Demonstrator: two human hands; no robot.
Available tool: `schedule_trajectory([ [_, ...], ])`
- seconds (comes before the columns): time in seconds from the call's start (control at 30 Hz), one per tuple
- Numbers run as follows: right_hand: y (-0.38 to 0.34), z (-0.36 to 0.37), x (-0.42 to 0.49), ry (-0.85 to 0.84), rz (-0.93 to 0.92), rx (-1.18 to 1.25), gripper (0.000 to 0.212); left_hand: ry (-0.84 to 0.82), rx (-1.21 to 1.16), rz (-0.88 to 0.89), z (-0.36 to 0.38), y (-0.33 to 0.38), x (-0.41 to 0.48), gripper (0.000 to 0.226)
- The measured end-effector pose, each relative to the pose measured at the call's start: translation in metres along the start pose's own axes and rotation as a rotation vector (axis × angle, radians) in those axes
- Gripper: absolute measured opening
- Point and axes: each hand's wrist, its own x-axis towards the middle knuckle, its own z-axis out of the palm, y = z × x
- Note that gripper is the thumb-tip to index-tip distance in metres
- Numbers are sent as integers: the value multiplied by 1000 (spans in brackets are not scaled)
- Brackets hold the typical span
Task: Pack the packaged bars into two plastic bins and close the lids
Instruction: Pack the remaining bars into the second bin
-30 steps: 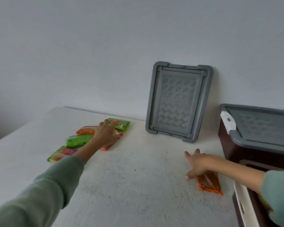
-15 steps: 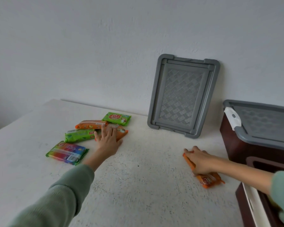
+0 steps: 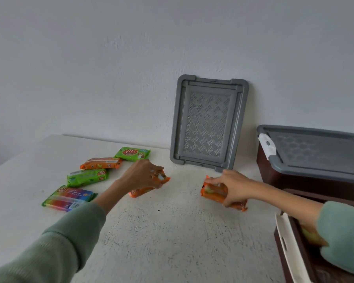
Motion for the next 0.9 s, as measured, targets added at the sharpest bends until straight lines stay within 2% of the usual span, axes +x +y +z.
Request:
schedule_trajectory([
  [0.17,13,-50,-42,217,2,-4,83,-33,29,213,-57,61,7,62],
  [0.27,31,-72,-87,279,14,-29,84,-32,13,358,-90,109,2,62],
  [0.4,63,-72,-155,248,62,25,81,-32,21,569,-106,175,-14,59],
  [0.57,89,-42,-232,176,156,110,91,-98,-32,825,-80,256,-41,59],
  [0.73,108,2,-276,14,185,164,78,-159,8,991,-36,318,-62,58],
  [0.9,127,41,-293,-96,248,179,75,-150,79,1045,-3,352,-68,62],
])
